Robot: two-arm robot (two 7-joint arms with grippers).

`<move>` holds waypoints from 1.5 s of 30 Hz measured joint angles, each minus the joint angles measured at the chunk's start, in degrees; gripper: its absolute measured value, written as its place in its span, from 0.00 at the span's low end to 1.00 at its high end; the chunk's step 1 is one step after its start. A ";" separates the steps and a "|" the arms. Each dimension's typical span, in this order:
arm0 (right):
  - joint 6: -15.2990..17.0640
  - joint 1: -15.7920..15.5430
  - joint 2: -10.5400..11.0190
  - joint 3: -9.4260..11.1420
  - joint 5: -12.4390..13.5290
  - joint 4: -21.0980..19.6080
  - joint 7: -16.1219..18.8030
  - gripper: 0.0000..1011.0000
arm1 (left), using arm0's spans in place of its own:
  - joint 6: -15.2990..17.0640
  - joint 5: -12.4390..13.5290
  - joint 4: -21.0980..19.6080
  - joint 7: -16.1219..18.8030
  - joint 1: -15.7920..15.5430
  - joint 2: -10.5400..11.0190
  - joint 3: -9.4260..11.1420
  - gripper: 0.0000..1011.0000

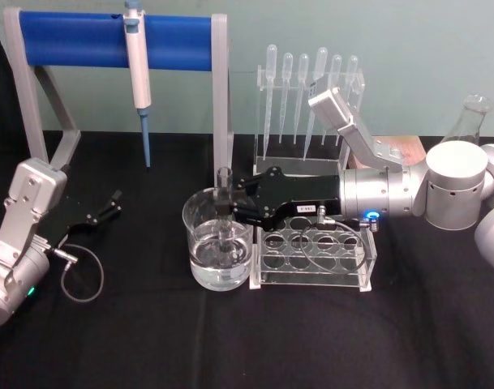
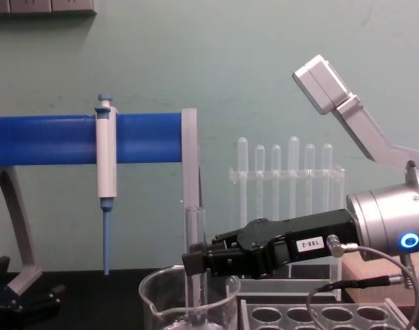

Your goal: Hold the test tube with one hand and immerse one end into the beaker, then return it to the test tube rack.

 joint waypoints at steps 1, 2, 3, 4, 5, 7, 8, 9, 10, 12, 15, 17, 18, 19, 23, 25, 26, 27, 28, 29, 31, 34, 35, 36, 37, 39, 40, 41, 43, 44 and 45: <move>0.00 0.00 0.00 0.00 0.00 0.00 0.00 0.22 | 0.00 0.00 0.00 0.00 0.00 0.00 0.00 0.99; 0.00 0.00 0.00 0.00 0.00 0.00 0.00 0.22 | 0.00 0.00 0.00 0.00 0.00 0.00 0.00 0.99; 0.00 0.00 0.00 0.00 0.00 0.00 0.00 0.22 | 0.00 0.01 0.00 0.00 0.00 0.00 0.00 0.99; 0.00 0.00 0.00 0.00 0.00 0.00 0.00 0.22 | 0.00 0.00 0.00 0.00 0.00 0.00 0.00 0.99; 0.00 0.00 0.00 0.00 0.00 0.00 0.00 0.22 | 0.00 0.00 0.00 0.00 0.00 0.00 0.00 0.99; 0.00 0.00 0.00 0.00 0.00 0.00 0.00 0.22 | 0.00 0.00 0.00 0.00 0.00 0.00 0.00 0.99; 0.00 0.00 0.00 0.00 0.00 0.00 0.00 0.22 | 0.00 0.00 0.00 0.00 0.00 0.00 0.00 0.99; 0.00 0.00 0.00 0.00 0.00 0.00 0.01 0.22 | 0.00 0.00 0.00 0.00 0.00 0.00 0.00 0.99; 0.00 0.00 0.00 0.00 0.00 0.00 0.01 0.22 | 0.00 0.00 0.00 0.00 0.00 0.00 0.00 0.99; 0.00 0.00 0.00 0.00 0.00 0.00 0.01 0.22 | 0.00 0.00 0.00 0.00 0.00 0.00 0.00 0.99; 0.00 0.00 0.00 0.00 0.00 0.00 0.01 0.22 | 0.00 0.00 0.00 0.00 0.00 0.00 0.00 0.99; 0.00 0.00 0.00 0.00 0.00 0.00 0.01 0.22 | 0.00 0.00 0.00 0.00 0.00 0.00 0.00 0.99; 0.00 0.00 0.00 0.00 0.00 0.00 0.01 0.22 | 0.00 0.00 0.00 0.00 0.00 0.00 0.00 0.99; 0.00 0.00 0.00 0.00 0.00 0.00 0.01 0.22 | 0.00 0.00 0.00 0.00 0.00 0.00 0.00 0.99; 0.00 0.00 0.00 0.00 0.00 0.00 0.01 0.22 | 0.00 0.00 0.00 0.00 0.00 0.00 0.00 0.99; 0.00 0.00 0.00 0.00 0.00 0.00 0.01 0.22 | 0.00 0.00 0.00 0.00 0.00 0.00 0.00 0.99; 0.00 0.00 0.00 0.00 0.00 0.00 0.01 0.22 | 0.00 0.00 0.00 0.00 0.00 0.00 0.00 0.99; 0.00 0.00 0.00 0.00 0.00 0.00 0.01 0.22 | 0.00 0.00 0.00 0.00 0.00 0.00 0.00 0.99; 0.00 0.00 0.00 0.00 0.00 0.00 0.01 0.22 | 0.00 0.00 0.00 0.00 0.00 0.00 0.00 0.99; 0.00 0.00 0.00 0.00 0.00 0.00 0.01 0.22 | 0.00 0.00 0.00 0.00 0.00 0.00 0.00 0.99; 0.00 0.00 0.00 0.00 0.00 0.00 0.01 0.22 | 0.00 0.00 0.00 0.00 0.00 0.00 0.00 0.99; 0.00 0.00 0.00 0.00 0.00 0.00 0.01 0.22 | 0.00 0.00 0.00 0.00 0.00 0.00 0.00 0.99; 0.00 0.00 0.00 0.00 0.00 0.00 0.01 0.22 | 0.00 0.00 0.00 0.00 0.00 0.00 0.00 0.99; 0.00 0.00 0.00 0.00 0.00 0.00 0.01 0.22 | 0.00 0.00 0.00 0.00 0.00 0.00 0.00 0.99; 0.00 0.00 0.00 0.00 0.00 0.00 0.01 0.22 | 0.00 0.00 0.00 0.00 0.00 0.00 0.00 0.99; 0.00 0.00 0.00 0.00 0.00 0.00 0.01 0.22 | 0.00 0.00 0.00 0.00 0.00 0.00 0.00 0.99; 0.00 0.00 0.00 0.00 0.00 0.00 0.01 0.22 | 0.00 0.00 0.00 0.00 0.00 0.00 0.00 0.99; 0.00 0.00 0.00 0.00 0.00 0.00 0.01 0.22 | 0.00 0.00 0.00 0.00 0.00 0.00 0.00 0.99; 0.00 0.00 0.00 0.00 0.00 0.00 0.01 0.22 | 0.00 0.00 0.00 0.00 0.00 0.00 0.00 0.99; 0.00 0.00 0.00 0.00 0.00 0.00 0.01 0.22 | 0.00 0.00 0.00 0.00 0.00 0.00 0.00 0.99; 0.00 0.00 0.00 0.00 0.00 0.00 0.01 0.22 | 0.00 0.00 0.00 0.00 0.00 0.00 0.00 0.99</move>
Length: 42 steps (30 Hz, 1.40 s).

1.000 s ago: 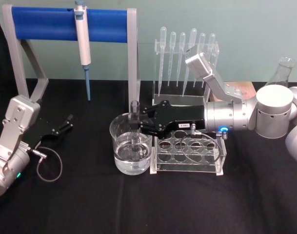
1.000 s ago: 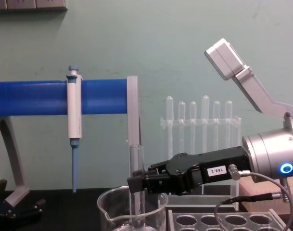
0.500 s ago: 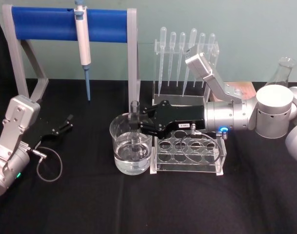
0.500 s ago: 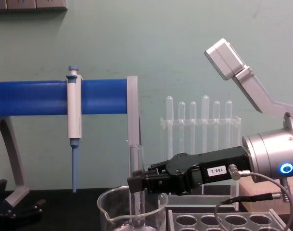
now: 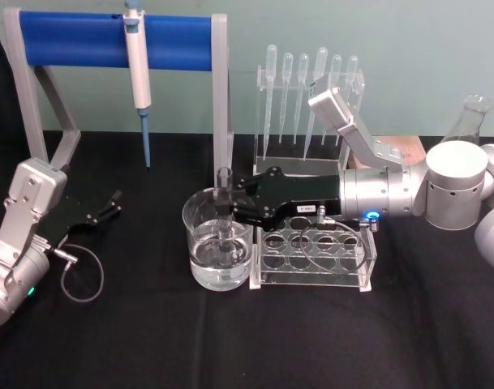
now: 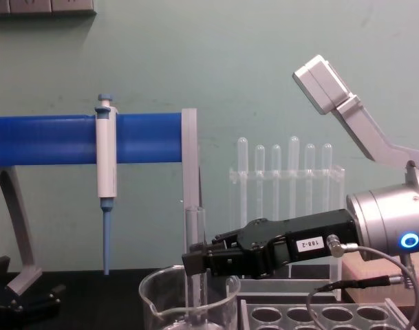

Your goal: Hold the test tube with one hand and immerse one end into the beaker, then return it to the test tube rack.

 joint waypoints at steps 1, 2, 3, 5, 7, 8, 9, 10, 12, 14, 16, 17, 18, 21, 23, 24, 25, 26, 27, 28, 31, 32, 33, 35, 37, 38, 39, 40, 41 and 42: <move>0.00 0.00 0.00 0.00 0.00 0.00 0.00 0.22 | 0.00 0.00 0.00 0.00 0.00 0.00 0.00 0.99; 0.00 0.00 0.00 0.00 0.00 0.00 0.00 0.22 | 0.00 0.00 0.00 0.00 0.00 0.00 0.00 0.99; 0.00 0.00 0.00 0.00 0.00 0.00 0.00 0.22 | 0.00 0.00 0.00 0.00 0.00 0.00 0.00 0.99; 0.00 0.00 0.00 0.00 0.00 0.00 0.00 0.22 | 0.00 0.00 0.00 0.00 0.00 0.00 0.00 0.99; 0.00 0.00 0.00 0.00 0.00 0.00 0.00 0.22 | 0.00 0.00 0.00 0.00 0.00 0.00 0.00 0.99; 0.00 0.00 0.00 0.00 0.00 0.00 0.00 0.22 | 0.00 0.00 0.00 0.00 0.00 0.00 0.00 0.99; 0.00 0.00 0.00 0.00 0.00 0.00 0.00 0.22 | 0.00 0.00 0.00 0.00 0.00 0.00 0.00 0.99; 0.00 0.00 0.00 0.00 0.00 0.00 0.00 0.22 | 0.00 0.00 0.00 0.00 0.00 0.00 0.00 0.99; 0.00 0.00 0.00 0.00 0.00 0.00 0.00 0.22 | 0.00 0.00 0.00 0.00 0.00 0.00 0.00 0.99; 0.00 0.00 0.00 0.00 0.00 0.00 0.00 0.22 | 0.00 0.00 0.00 0.00 0.00 0.00 0.00 0.99; 0.00 0.00 0.00 0.00 0.00 0.00 0.00 0.22 | 0.00 0.00 0.00 0.00 0.00 0.00 0.00 0.99; 0.00 0.00 0.00 0.00 0.00 0.00 0.00 0.22 | 0.00 0.00 0.00 0.00 0.00 0.00 0.00 0.99; 0.00 0.00 0.00 0.00 0.00 0.00 0.00 0.22 | 0.00 0.00 0.00 0.00 0.01 0.00 0.00 0.99; 0.00 0.00 0.00 0.00 0.00 0.00 0.00 0.22 | 0.00 0.00 0.00 0.00 0.00 0.00 0.00 0.99; 0.00 0.00 0.00 0.00 0.00 0.00 0.00 0.22 | 0.00 0.00 0.00 0.00 0.00 0.00 0.00 0.99; 0.00 0.00 0.00 0.00 0.00 0.00 0.00 0.22 | 0.00 0.00 0.00 0.00 0.00 0.00 0.00 0.99; 0.00 0.00 0.00 0.00 0.00 0.00 0.00 0.22 | 0.00 0.00 0.00 0.00 0.00 0.00 0.00 0.99; 0.00 0.00 0.00 0.00 0.00 0.00 0.00 0.22 | 0.00 0.00 0.00 0.00 0.00 0.00 0.00 0.99; 0.00 0.00 0.00 0.00 0.00 0.00 0.00 0.22 | 0.00 0.00 0.00 0.00 0.00 0.00 0.00 0.99; 0.00 0.00 0.00 0.00 0.00 0.00 0.00 0.22 | 0.00 0.00 0.00 0.00 0.00 0.00 0.00 0.99; 0.00 0.00 0.00 0.00 0.00 0.00 0.00 0.22 | 0.00 0.00 0.00 0.00 0.00 0.00 0.00 0.99; 0.00 0.00 0.00 0.00 0.00 0.00 0.00 0.22 | 0.00 0.00 0.00 0.00 0.00 0.00 0.00 0.99; 0.00 0.00 0.00 0.00 0.00 0.00 0.00 0.22 | 0.00 0.00 0.00 0.00 0.00 0.00 0.00 0.99; 0.00 0.00 0.00 0.00 0.00 0.00 0.00 0.22 | 0.00 0.00 0.00 0.00 0.00 0.00 0.00 0.99; 0.00 0.00 0.00 0.00 0.00 0.00 0.00 0.22 | 0.00 0.00 0.00 0.00 0.00 0.00 0.00 0.99; 0.00 0.00 0.00 0.00 0.00 0.00 0.00 0.22 | 0.00 0.00 0.00 0.00 0.00 0.00 0.00 0.99; 0.00 0.00 0.00 0.00 0.00 0.00 0.00 0.22 | 0.00 0.00 0.00 0.00 0.00 0.00 0.00 0.99; 0.00 0.00 0.00 0.00 0.00 0.00 0.00 0.22 | 0.00 0.00 0.00 0.00 0.00 0.00 0.00 0.99; 0.00 0.00 0.00 0.00 0.00 0.00 0.00 0.22 | 0.00 0.00 0.00 0.00 0.00 0.00 0.00 0.99; 0.00 0.00 0.00 0.00 0.00 0.00 0.00 0.22 | 0.00 0.00 0.00 0.00 0.00 0.00 0.00 0.99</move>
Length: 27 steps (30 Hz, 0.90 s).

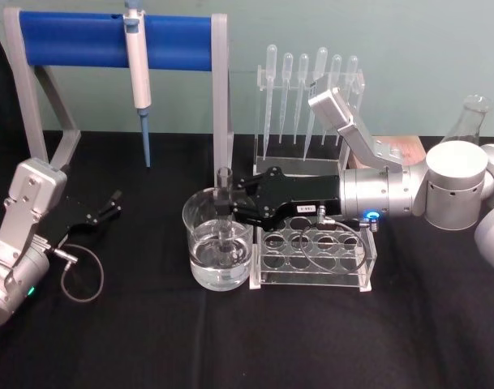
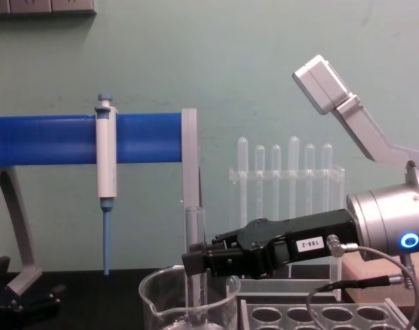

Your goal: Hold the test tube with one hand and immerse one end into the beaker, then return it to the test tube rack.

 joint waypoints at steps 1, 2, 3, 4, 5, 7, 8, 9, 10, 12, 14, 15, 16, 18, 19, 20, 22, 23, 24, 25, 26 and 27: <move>0.00 0.00 0.00 0.00 0.00 0.00 0.00 0.22 | 0.00 0.00 0.00 0.00 0.00 0.00 0.00 0.99; 0.00 0.00 0.00 0.00 0.00 0.00 0.00 0.22 | 0.00 0.00 0.00 0.00 0.00 0.00 0.00 0.99; 0.00 0.00 0.00 0.00 0.00 0.00 0.00 0.22 | 0.00 0.00 0.00 0.00 0.00 0.00 0.00 0.99; 0.00 0.00 0.00 0.00 0.00 0.00 0.00 0.22 | 0.00 0.00 0.00 0.00 0.00 0.00 0.00 0.99; 0.00 0.00 0.00 0.00 0.00 0.00 0.00 0.22 | 0.00 0.00 0.00 0.00 0.00 0.00 0.00 0.99; 0.00 0.00 0.00 0.00 0.00 0.00 0.00 0.22 | 0.00 0.00 0.00 0.00 0.00 0.00 0.00 0.99; 0.00 0.00 0.00 0.00 0.00 0.00 0.00 0.22 | -0.01 0.00 0.00 0.00 0.00 0.00 0.00 0.99; 0.00 0.00 0.00 0.00 0.00 0.00 0.00 0.22 | 0.00 0.00 0.00 0.00 0.00 0.00 0.00 0.99; 0.00 0.00 0.00 0.00 0.00 0.00 0.00 0.22 | 0.00 0.00 0.00 0.00 0.00 0.00 0.00 0.99; 0.00 0.00 0.00 0.00 0.00 0.00 0.00 0.22 | 0.00 0.00 0.00 0.00 0.00 0.00 0.00 0.99; 0.00 0.00 0.00 0.00 0.00 0.00 0.00 0.22 | 0.00 0.00 0.00 0.00 0.00 0.00 0.00 0.99; 0.00 0.00 0.00 0.00 0.00 0.00 0.00 0.22 | 0.00 0.00 0.00 0.00 0.00 0.00 0.00 0.99; 0.00 0.00 0.00 0.00 0.00 0.00 0.00 0.22 | 0.00 0.00 0.00 0.00 0.00 0.00 0.01 0.99; 0.00 0.00 0.00 0.00 0.00 0.00 0.00 0.22 | 0.00 0.00 0.00 0.00 0.00 0.00 0.00 0.99; 0.00 0.00 0.00 0.00 0.00 0.00 0.00 0.22 | 0.00 0.00 0.00 0.00 0.00 0.00 0.00 0.99; 0.00 0.00 0.00 0.00 0.00 0.00 0.00 0.22 | 0.00 0.00 0.00 0.00 0.00 0.00 0.00 0.99; 0.00 0.00 0.00 0.00 0.00 0.00 0.00 0.22 | 0.00 0.00 0.00 0.00 0.00 0.00 0.00 0.99; 0.00 0.00 0.00 0.00 0.00 0.00 0.00 0.22 | 0.00 0.00 0.00 0.00 0.00 0.00 0.00 0.99; 0.00 0.00 0.00 0.00 0.00 0.00 0.00 0.22 | 0.00 0.00 0.00 0.00 0.00 0.00 0.00 0.99; 0.00 0.00 0.00 0.00 0.00 0.00 0.00 0.22 | 0.00 0.00 0.00 0.00 0.00 0.00 0.00 0.99; 0.00 0.00 0.00 0.00 0.00 0.00 0.00 0.22 | 0.00 0.00 0.00 0.00 0.00 0.00 0.00 0.99; 0.00 0.00 0.00 0.00 0.00 0.00 0.00 0.22 | 0.00 0.00 0.00 0.00 0.00 0.00 0.00 0.99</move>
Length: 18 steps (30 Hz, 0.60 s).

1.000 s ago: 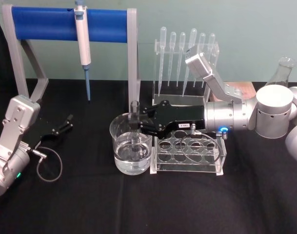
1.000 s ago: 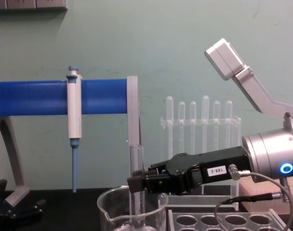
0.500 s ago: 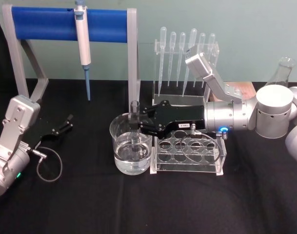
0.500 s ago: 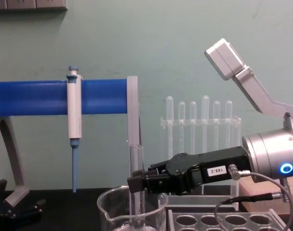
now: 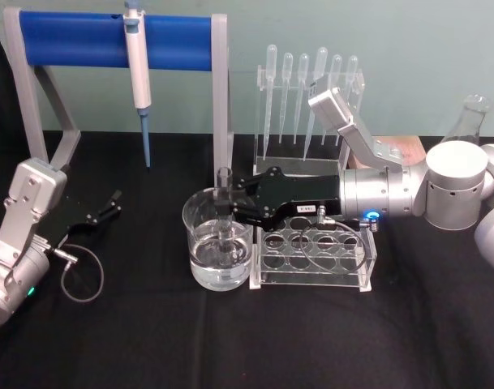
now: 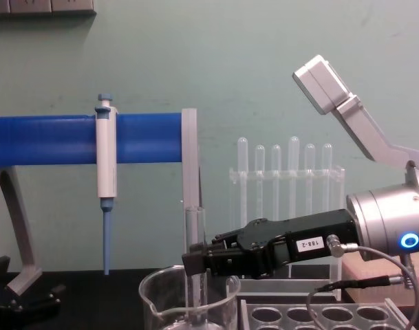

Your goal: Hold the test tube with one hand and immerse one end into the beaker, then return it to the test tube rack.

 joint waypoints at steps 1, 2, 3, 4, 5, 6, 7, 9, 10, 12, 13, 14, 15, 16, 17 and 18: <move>0.00 0.00 0.00 0.00 0.00 0.00 0.00 0.22 | 0.00 0.00 0.00 0.00 0.00 0.00 0.00 0.99; 0.00 0.00 0.00 0.00 0.00 0.00 0.00 0.22 | 0.00 0.00 0.00 0.00 0.00 0.00 0.00 0.99; 0.00 0.00 0.00 0.00 0.00 0.00 0.00 0.22 | 0.00 0.00 0.00 0.00 0.00 0.00 0.00 0.99; 0.00 0.00 0.00 0.00 0.00 0.00 0.00 0.22 | 0.00 0.00 0.00 0.00 0.00 0.00 0.00 0.99; 0.00 0.00 0.00 0.00 0.00 0.00 0.00 0.22 | 0.00 0.00 0.00 0.00 0.00 0.00 0.00 0.99; 0.00 0.00 0.00 0.00 0.00 0.00 0.00 0.22 | 0.00 0.00 0.00 0.00 0.00 0.00 0.00 0.99; 0.00 0.00 0.00 0.00 0.00 0.00 0.00 0.22 | 0.00 0.00 0.00 0.00 0.00 0.00 0.00 0.99; 0.00 0.00 0.00 0.00 0.00 0.00 0.00 0.22 | -0.01 0.00 0.00 0.00 0.00 0.00 0.00 0.99; 0.00 0.00 0.00 0.00 0.00 0.00 0.00 0.22 | 0.00 0.00 0.00 0.00 0.00 0.00 0.00 0.99; 0.00 0.00 0.00 0.00 0.00 0.00 0.00 0.22 | 0.00 0.00 0.00 0.00 0.00 0.00 0.00 0.99; 0.00 0.00 0.00 0.00 0.00 0.00 0.00 0.22 | 0.00 0.00 0.00 0.00 0.00 0.00 0.00 0.99; 0.00 0.00 0.00 0.00 0.00 0.00 0.00 0.22 | 0.00 0.00 0.00 0.00 0.00 0.00 0.00 0.99; 0.00 0.00 0.00 0.00 0.00 0.00 0.00 0.22 | 0.00 0.00 0.00 0.00 0.00 0.00 0.00 0.99; 0.00 0.00 0.00 0.00 0.00 0.00 0.00 0.22 | 0.00 0.00 0.00 0.00 0.00 0.00 0.00 0.99; 0.00 0.00 0.00 0.00 0.00 0.00 0.00 0.22 | 0.00 0.00 0.00 0.00 0.00 0.00 0.00 0.99; 0.00 0.00 0.00 0.00 0.00 0.00 0.00 0.22 | 0.00 0.00 0.00 0.00 0.00 0.00 0.00 0.99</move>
